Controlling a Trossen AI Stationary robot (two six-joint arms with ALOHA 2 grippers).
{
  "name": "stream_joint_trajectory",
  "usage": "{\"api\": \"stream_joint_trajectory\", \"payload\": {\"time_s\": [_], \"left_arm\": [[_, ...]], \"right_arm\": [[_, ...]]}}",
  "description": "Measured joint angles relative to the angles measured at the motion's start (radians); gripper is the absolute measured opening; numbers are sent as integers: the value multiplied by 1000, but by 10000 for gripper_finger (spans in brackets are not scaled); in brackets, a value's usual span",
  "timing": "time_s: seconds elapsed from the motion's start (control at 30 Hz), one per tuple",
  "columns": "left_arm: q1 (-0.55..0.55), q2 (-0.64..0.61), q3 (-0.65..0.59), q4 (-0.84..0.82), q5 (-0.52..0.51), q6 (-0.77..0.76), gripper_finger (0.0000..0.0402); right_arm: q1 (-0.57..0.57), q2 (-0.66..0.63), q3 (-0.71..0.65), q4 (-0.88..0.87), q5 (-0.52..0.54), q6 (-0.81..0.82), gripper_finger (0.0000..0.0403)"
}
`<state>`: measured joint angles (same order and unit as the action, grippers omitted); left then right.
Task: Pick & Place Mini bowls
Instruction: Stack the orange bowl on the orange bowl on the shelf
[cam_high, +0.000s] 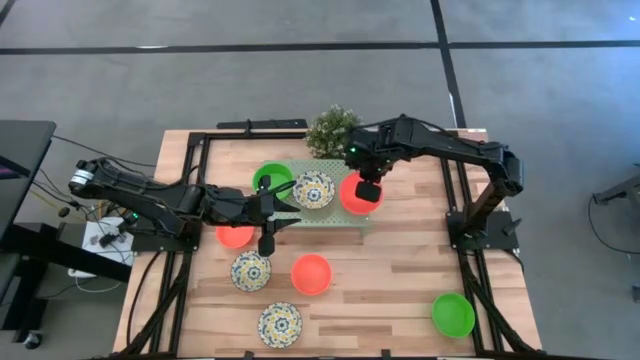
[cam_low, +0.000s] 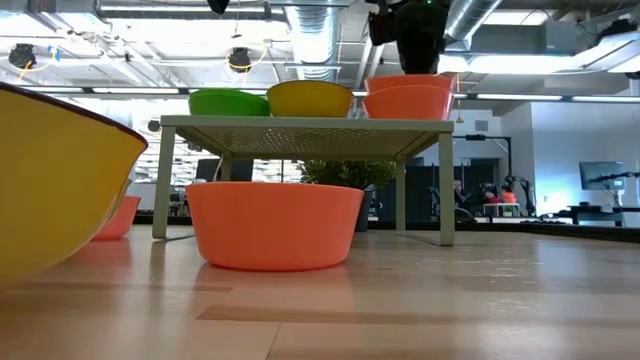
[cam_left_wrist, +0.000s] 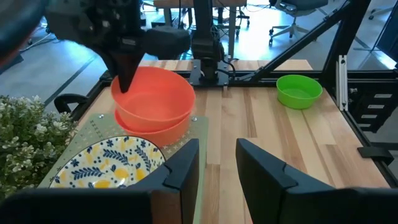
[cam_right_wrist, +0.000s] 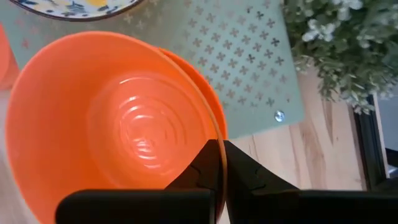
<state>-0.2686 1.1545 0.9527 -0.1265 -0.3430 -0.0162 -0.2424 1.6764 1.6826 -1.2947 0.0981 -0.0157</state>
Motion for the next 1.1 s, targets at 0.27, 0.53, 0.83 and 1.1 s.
{"api": "stream_joint_trajectory", "payload": {"time_s": [0.27, 0.53, 0.83, 1.1], "left_arm": [[0, 0, 0, 0, 0, 0, 108], [0, 0, 0, 0, 0, 0, 108], [0, 0, 0, 0, 0, 0, 108], [0, 0, 0, -6, 0, 0, 108]], "right_arm": [[-3, -1, -3, 42, -3, -62, 2], [-2, -1, -3, 53, -4, -91, 38], [-2, -1, -3, 75, 4, -90, 66], [0, -1, -3, 75, 3, -87, 13]]}}
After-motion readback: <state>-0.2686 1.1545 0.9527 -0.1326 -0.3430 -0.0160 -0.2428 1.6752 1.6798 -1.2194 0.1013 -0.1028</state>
